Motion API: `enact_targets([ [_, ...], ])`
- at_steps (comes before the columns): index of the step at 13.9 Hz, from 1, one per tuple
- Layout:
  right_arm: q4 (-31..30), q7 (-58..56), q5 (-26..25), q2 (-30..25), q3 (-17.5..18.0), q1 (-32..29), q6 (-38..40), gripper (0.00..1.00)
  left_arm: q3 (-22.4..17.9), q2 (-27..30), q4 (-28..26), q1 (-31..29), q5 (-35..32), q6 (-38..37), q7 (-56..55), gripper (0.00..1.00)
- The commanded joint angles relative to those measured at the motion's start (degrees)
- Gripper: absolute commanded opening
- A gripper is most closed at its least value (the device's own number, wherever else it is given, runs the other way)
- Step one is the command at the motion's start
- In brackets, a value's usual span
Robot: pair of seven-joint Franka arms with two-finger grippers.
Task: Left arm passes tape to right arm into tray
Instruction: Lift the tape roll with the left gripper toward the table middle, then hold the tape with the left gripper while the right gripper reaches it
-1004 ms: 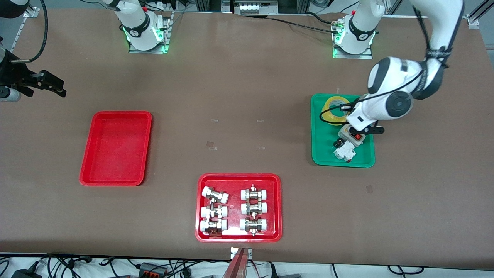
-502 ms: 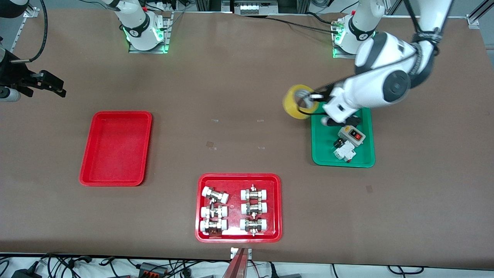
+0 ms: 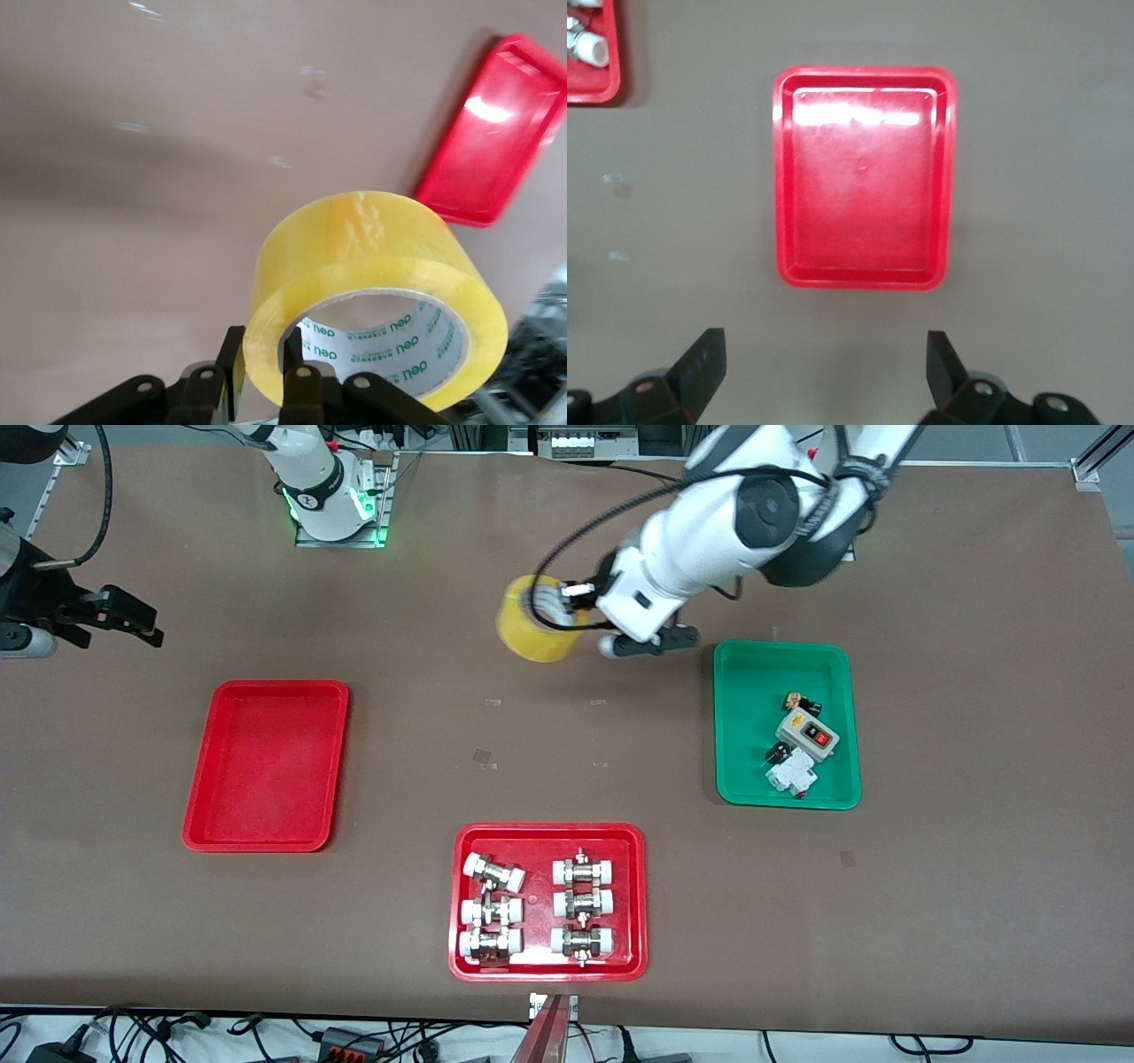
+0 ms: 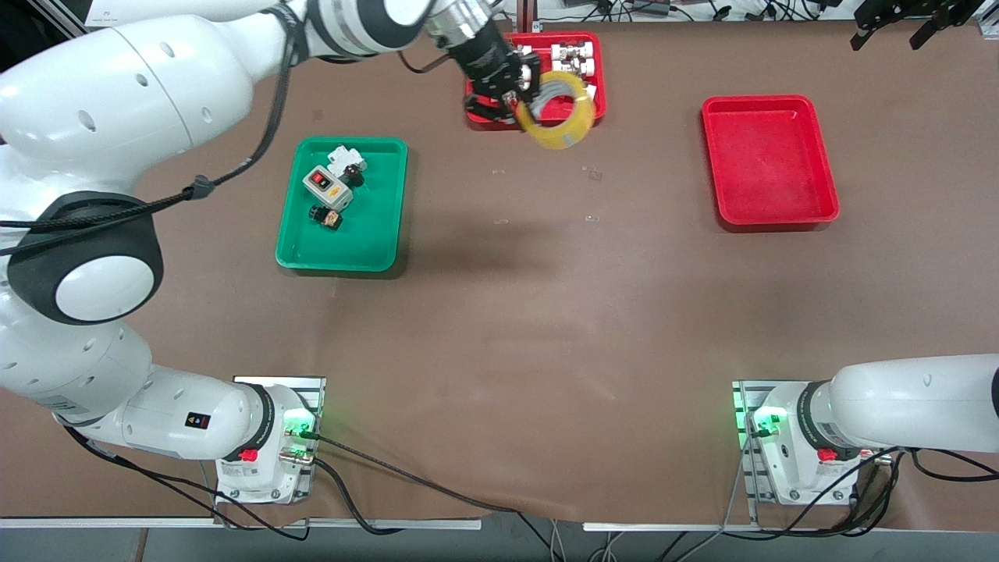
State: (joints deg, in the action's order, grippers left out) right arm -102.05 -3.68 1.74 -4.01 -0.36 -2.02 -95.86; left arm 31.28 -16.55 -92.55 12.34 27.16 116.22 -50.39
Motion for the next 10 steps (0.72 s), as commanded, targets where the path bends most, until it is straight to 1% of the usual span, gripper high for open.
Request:
enact_targets([
  [1,0.89,-1.07,2.12,2.16,0.27,0.43,1.55,1.00,0.01,-1.03,2.72,2.86,1.93,5.39,-3.30,0.15],
  [3,1.06,-1.51,2.65,4.80,0.28,2.35,1.55,1.00,0.01,-0.94,2.81,2.78,1.75,6.91,-4.36,0.15],
  [4,1.24,-2.73,2.83,4.98,0.28,2.89,1.55,1.00,0.01,-0.94,2.81,2.69,1.84,7.00,-4.37,0.15],
  [5,1.67,-3.35,4.92,5.24,0.62,3.85,0.86,1.00,0.01,-0.85,2.72,2.43,1.84,7.00,-4.37,0.17],
  [7,4.22,-3.62,11.76,6.03,0.63,4.56,1.73,1.00,-0.08,-0.76,2.72,2.08,1.93,6.82,-4.54,0.18],
  [8,4.31,-4.14,14.14,6.65,0.71,4.91,2.17,1.00,-0.08,-0.76,2.72,1.64,1.93,6.82,-4.54,0.18],
  [10,5.19,-6.86,23.96,8.66,1.07,5.79,2.96,1.00,-0.08,-0.85,2.64,1.46,1.93,6.82,-4.72,0.18],
])
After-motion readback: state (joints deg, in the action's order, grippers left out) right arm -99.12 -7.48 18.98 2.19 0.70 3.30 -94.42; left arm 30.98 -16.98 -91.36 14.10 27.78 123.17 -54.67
